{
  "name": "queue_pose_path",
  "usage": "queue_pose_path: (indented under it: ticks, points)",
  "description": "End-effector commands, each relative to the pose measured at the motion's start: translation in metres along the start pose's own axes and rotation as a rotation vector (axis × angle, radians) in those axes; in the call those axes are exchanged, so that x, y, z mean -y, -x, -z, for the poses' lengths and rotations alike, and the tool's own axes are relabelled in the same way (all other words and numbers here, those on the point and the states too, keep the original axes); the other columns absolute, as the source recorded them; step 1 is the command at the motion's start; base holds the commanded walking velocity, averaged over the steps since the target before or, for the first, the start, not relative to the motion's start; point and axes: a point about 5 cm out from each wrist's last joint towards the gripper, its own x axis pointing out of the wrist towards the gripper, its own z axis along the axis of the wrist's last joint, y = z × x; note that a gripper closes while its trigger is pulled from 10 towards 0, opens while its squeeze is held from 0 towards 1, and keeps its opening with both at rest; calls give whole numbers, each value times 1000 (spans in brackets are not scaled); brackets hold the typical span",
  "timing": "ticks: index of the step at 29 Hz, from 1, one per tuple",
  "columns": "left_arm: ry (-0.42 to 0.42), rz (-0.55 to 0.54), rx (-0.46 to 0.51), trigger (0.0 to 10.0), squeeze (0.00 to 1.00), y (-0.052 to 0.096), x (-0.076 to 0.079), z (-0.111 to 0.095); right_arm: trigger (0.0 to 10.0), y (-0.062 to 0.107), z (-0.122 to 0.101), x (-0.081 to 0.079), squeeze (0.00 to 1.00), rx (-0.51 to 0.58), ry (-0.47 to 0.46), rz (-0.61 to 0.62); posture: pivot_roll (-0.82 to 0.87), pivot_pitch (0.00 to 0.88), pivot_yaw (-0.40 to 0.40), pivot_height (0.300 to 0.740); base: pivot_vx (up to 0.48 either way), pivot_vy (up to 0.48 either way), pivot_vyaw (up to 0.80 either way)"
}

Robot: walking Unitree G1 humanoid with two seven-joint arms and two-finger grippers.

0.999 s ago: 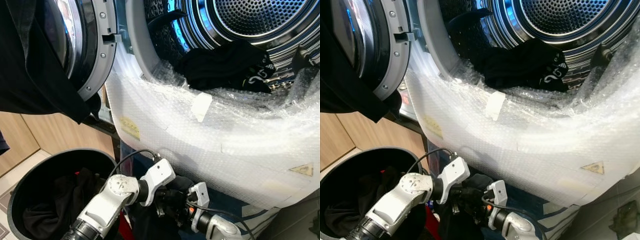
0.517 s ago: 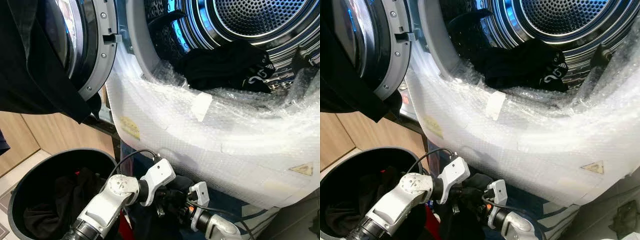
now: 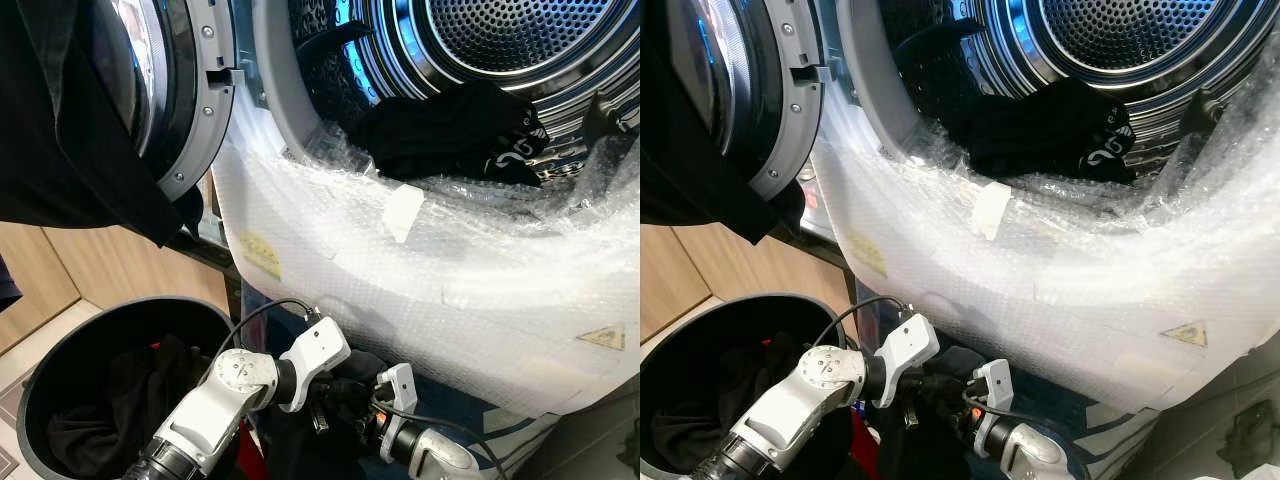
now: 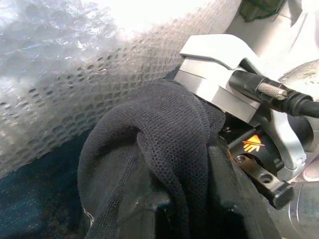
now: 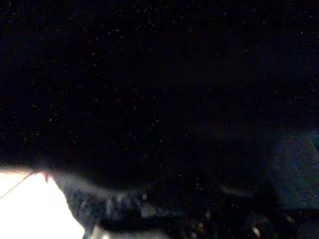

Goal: Clothes washing

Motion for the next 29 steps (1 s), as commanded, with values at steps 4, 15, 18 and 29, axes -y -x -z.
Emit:
queue_pose_path:
  ticks: [4, 15, 18, 29]
  points:
    - [-50, 6, 30, 0, 0, 6, 2, -9, 0, 2, 1, 4, 0, 3, -16, 38, 45, 0, -36, 740, 0, 0, 0]
    - [-61, -33, 2, 0, 0, 20, -4, -3, 0, -5, 10, -5, 0, -4, -23, 27, 50, 0, 8, 740, 0, 0, 0]
    - [-73, -26, -36, 10000, 0, 24, -6, 0, 0, -11, 10, -11, 0, 3, -28, 6, 55, 0, 26, 740, 0, 0, 0]
    - [-25, 3, -47, 10000, 1000, 45, -17, 0, 0, -19, 11, -16, 0, 12, -20, 28, 54, 0, 88, 740, 0, 0, 0]
